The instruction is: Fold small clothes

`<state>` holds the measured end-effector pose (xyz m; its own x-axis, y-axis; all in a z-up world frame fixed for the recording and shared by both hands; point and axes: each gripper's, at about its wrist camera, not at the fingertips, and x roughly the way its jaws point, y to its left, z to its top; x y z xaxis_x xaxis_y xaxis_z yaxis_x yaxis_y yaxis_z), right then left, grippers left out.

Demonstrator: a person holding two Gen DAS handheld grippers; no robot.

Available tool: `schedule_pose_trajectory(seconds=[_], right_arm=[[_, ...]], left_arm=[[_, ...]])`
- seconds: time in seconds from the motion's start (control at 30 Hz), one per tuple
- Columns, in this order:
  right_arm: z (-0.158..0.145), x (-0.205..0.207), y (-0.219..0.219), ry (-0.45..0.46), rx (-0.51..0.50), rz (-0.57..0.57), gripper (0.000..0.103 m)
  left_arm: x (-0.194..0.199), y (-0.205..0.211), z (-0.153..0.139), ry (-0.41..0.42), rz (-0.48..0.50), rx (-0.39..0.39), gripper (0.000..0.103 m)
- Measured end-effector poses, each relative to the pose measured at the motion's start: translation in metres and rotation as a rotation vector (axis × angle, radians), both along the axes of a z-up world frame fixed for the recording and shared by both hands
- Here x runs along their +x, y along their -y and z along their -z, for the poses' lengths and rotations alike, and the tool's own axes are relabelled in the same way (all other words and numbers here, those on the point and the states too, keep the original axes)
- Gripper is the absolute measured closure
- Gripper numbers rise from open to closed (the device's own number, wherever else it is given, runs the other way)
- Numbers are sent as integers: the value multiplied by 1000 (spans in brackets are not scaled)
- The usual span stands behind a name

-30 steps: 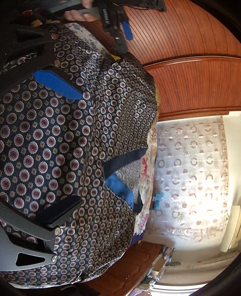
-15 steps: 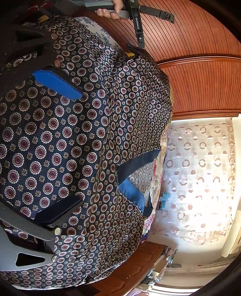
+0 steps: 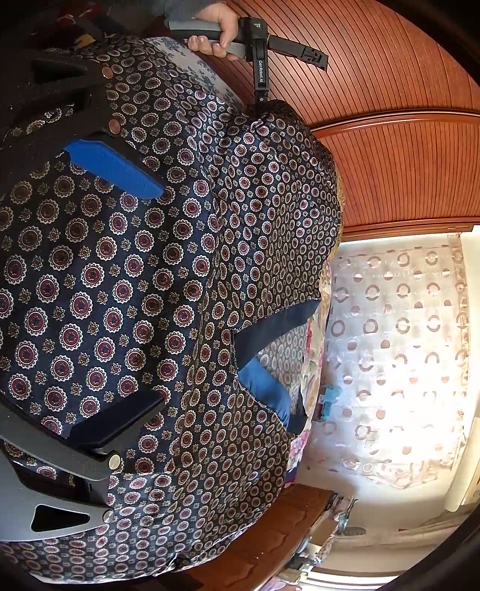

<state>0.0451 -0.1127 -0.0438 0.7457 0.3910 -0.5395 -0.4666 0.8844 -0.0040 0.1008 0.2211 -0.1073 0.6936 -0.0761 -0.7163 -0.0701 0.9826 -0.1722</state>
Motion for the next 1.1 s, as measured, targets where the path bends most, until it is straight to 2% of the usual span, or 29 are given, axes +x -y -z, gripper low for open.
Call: schedule_pose_trajectory(seconds=[0.03,0.13,0.17,0.27,0.37,0.5,0.67,0.87,1.0,1.03,1.1], right_arm=[[0,0,0,-1,1,0,0],[0,-1,0,-1,3,-1,0],[0,0,0,-2,5,-1,0],[1,-1,1,-2,11,1,0],[1,-1,1,-2,13,1,0],[1,-1,0,-1,15,-1,0],[2,-2,-1,-1,17,0,0],[2,-2,2,-5,27,0,0],[2,-1,2,-6,28,-1,0],[3,-1,2,-5,28,-1,0],[3,-2,2,-4,30,-2,0]], left_arm=[[-1,1,0,3,5,3,58],[-4,-1,-1,5,6,-2,80],[-3,-3,-1,8,7,-3,91],[-10,-5,-8,32,13,10,98],[-20,2,-26,74,30,30,99],[-38,30,-70,189,93,73,99],[-24,73,-108,245,198,103,99],[11,137,-118,222,349,149,99],[5,164,-115,213,392,169,99],[3,167,-114,212,391,172,97],[-4,166,-112,215,377,192,78]])
